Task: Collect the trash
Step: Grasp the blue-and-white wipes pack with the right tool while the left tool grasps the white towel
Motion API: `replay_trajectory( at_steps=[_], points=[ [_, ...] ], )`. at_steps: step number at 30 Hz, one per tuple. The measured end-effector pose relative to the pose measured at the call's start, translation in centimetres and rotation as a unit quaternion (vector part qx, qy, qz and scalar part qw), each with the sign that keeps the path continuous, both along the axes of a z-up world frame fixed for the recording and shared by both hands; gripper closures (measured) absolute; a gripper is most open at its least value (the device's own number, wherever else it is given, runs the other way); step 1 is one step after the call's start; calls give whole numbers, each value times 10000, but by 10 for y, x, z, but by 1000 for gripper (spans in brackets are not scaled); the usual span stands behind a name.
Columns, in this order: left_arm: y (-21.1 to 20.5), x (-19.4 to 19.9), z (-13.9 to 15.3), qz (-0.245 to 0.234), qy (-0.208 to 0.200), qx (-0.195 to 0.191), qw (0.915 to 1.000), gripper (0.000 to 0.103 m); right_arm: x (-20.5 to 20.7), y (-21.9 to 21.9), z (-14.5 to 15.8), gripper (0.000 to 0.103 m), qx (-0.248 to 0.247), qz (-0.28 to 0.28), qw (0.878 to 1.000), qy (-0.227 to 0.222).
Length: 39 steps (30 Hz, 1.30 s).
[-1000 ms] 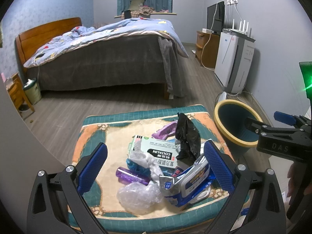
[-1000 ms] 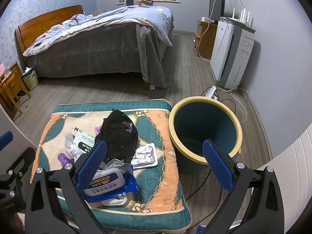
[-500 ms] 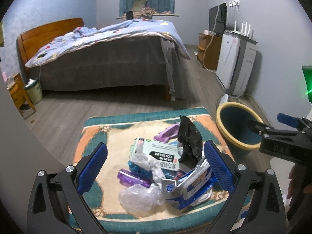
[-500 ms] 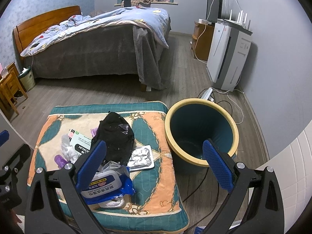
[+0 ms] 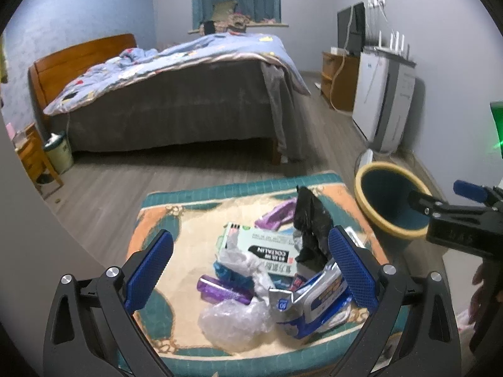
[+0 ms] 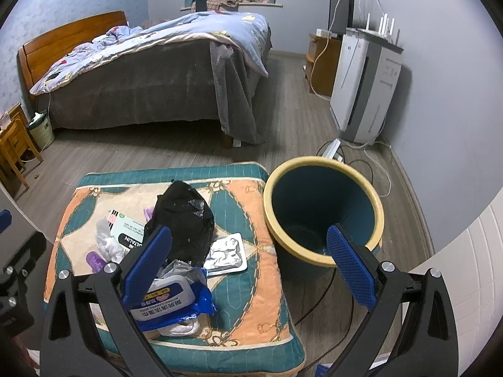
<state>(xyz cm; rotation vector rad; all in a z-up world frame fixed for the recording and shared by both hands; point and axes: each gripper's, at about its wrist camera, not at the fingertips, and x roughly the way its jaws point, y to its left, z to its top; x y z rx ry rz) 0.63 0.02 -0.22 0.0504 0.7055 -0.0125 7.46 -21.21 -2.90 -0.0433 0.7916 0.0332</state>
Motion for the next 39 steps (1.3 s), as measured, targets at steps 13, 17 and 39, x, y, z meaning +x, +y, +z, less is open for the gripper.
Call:
replay_trajectory(
  at_steps=[13,17,39],
  points=[
    [19,19,-24,121,413,1,9991,5,33,17,-64,9,515,528,9898,1216],
    [21,23,-26,161,468,21,9988,5,40,31,-78,22,612,837,9840,1451],
    [19,45,-15,10,204,205,9996,5,60,27,-38,78,1135,981,9818,1165]
  ],
)
